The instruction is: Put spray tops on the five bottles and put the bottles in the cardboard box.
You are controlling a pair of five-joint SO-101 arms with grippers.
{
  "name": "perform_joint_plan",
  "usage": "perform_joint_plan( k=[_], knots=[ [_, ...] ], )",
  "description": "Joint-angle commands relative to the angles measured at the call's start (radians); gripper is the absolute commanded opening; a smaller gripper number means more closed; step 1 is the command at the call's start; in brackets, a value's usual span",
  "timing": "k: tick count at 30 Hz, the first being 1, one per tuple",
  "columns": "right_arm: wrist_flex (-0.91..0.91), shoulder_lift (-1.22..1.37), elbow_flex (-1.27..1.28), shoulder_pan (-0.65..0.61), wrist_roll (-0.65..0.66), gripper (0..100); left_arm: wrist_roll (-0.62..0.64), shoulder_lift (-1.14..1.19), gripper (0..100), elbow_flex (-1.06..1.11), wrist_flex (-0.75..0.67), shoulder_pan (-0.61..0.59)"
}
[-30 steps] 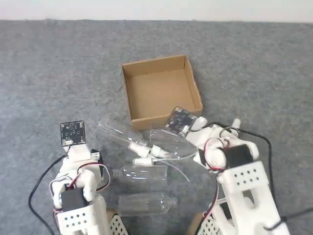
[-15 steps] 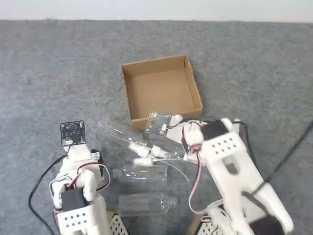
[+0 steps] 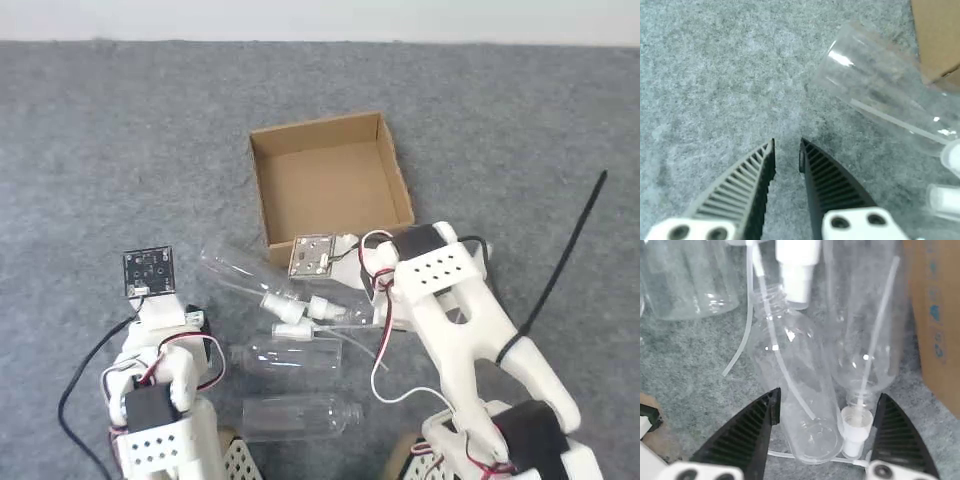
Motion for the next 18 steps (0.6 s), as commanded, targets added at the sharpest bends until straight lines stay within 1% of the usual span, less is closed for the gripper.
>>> perform_joint_plan(
  k=[1,7,11,18],
  knots=[
    [-0.002,0.015,-0.051,-0.053,0.014,26.4,-0.003,-0.014,7,-0.013,0.0,-0.003],
    [-0.004,0.084,-0.051,-0.11,0.014,26.4,-0.003,-0.014,7,-0.013,0.0,-0.003],
    [-0.019,0.137,-0.051,-0.111,0.014,26.4,-0.003,-0.014,7,-0.013,0.0,-0.003],
    [0.027,0.143,-0.051,-0.111,0.011,26.1,-0.003,-0.014,7,-0.013,0.0,-0.003]
  ],
)
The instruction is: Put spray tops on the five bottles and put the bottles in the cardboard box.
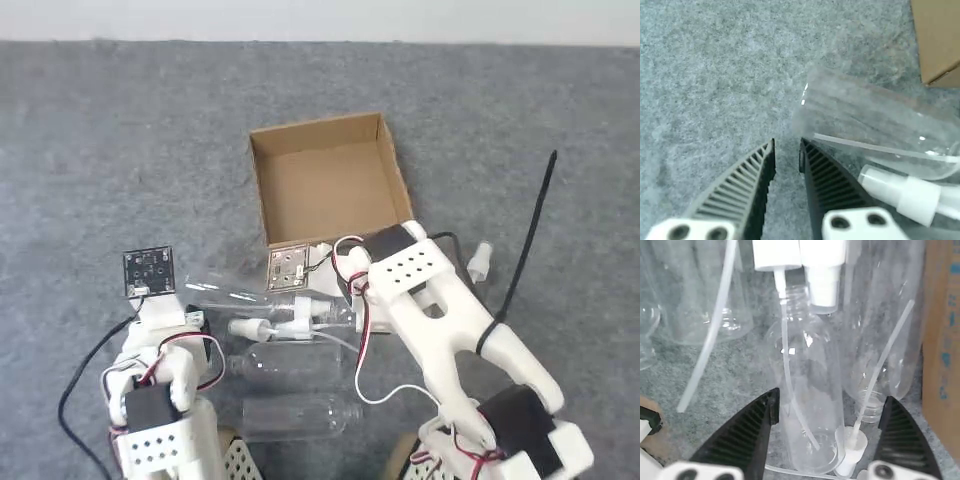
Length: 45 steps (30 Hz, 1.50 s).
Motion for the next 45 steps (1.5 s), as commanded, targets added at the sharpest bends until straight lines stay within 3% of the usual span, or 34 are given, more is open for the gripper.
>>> perform_joint_plan(
  k=[1,12,21,40,45],
  knots=[
    [0.042,0.028,0.0,-0.019,0.011,26.1,-0.003,-0.014,7,-0.013,0.0,-0.003],
    [0.176,-0.231,0.0,-0.022,0.006,26.1,-0.003,-0.014,7,-0.013,0.0,-0.003],
    [0.166,-0.272,0.012,-0.176,-0.121,26.0,-0.003,-0.014,7,-0.013,0.0,-0.003],
    [-0.151,-0.271,0.262,-0.202,-0.147,25.9,-0.003,-0.014,7,-0.013,0.0,-0.003],
    [-0.222,-0.185,0.281,-0.148,-0.147,25.9,-0.003,-0.014,7,-0.013,0.0,-0.003]
  ],
)
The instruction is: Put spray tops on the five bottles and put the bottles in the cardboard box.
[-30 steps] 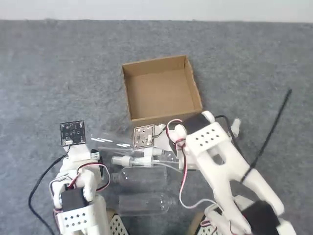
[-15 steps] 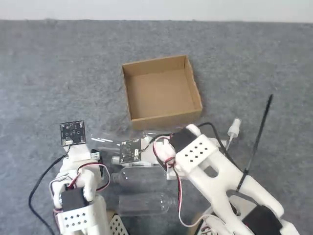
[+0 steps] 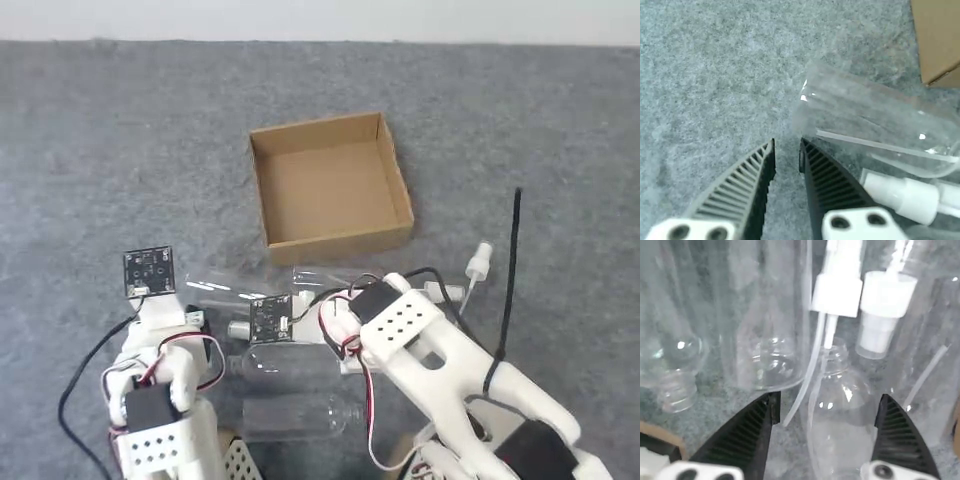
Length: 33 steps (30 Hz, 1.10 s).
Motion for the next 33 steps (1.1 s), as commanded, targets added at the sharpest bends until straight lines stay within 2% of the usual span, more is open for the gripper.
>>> perform_joint_plan(
  k=[1,7,9,13,18,23,33],
  knots=[
    [-0.058,0.062,-0.008,0.065,-0.008,25.9,-0.003,-0.014,7,-0.013,0.0,-0.003],
    [-0.094,0.18,-0.021,0.133,-0.009,25.6,-0.003,-0.014,7,-0.013,0.0,-0.003],
    [-0.09,0.177,-0.021,0.133,-0.011,21.8,-0.003,-0.014,7,-0.013,0.0,-0.003],
    [-0.077,0.125,-0.026,0.13,-0.011,10.7,-0.003,-0.014,7,-0.013,0.0,-0.003],
    [0.002,-0.001,-0.025,0.133,-0.017,9.3,-0.003,-0.014,7,-0.013,0.0,-0.003],
    [0.058,-0.173,-0.025,0.133,-0.137,9.1,-0.003,-0.014,7,-0.013,0.0,-0.003],
    [0.067,-0.41,-0.025,0.133,-0.29,9.1,-0.003,-0.014,7,-0.013,0.0,-0.003]
  ],
)
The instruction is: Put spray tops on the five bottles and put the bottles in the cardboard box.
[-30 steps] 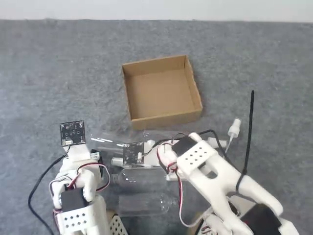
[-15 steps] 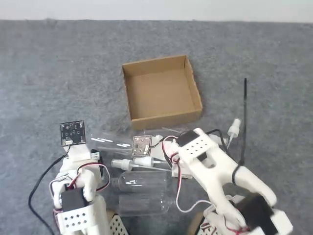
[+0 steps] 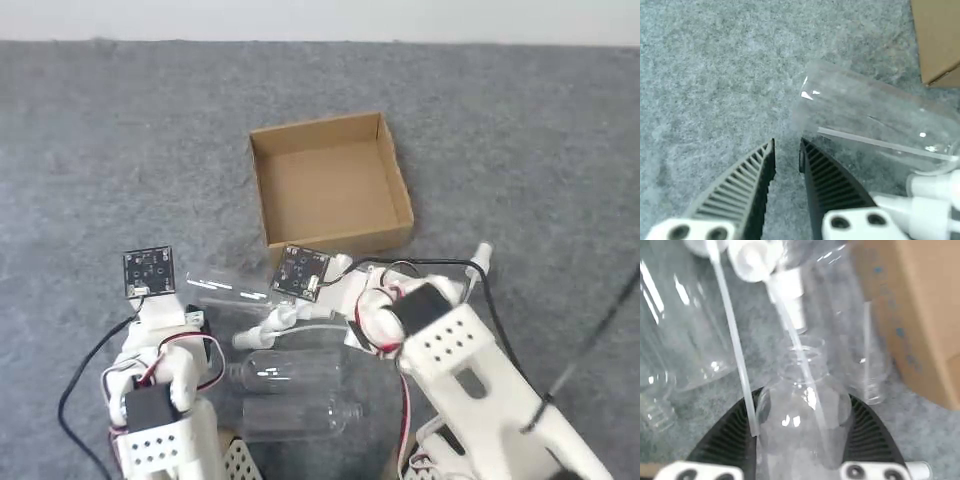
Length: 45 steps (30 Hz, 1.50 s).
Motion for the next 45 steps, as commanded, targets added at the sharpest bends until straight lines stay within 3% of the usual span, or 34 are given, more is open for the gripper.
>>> perform_joint_plan(
  k=[1,8,16,21,45],
  knots=[
    [0.002,-0.104,-0.025,0.015,-0.066,9.1,-0.003,-0.014,7,-0.013,0.0,-0.003],
    [-0.001,-0.216,-0.025,0.018,-0.166,9.1,-0.003,-0.014,7,-0.013,0.0,-0.003],
    [-0.024,-0.358,-0.02,0.145,-0.269,9.0,-0.003,-0.014,7,-0.013,0.0,-0.003],
    [-0.016,-0.4,-0.018,0.162,-0.315,9.0,-0.003,-0.014,7,-0.013,0.0,-0.003],
    [-0.077,-0.423,0.014,0.166,-0.327,9.0,-0.003,-0.014,7,-0.013,0.0,-0.003]
  ],
)
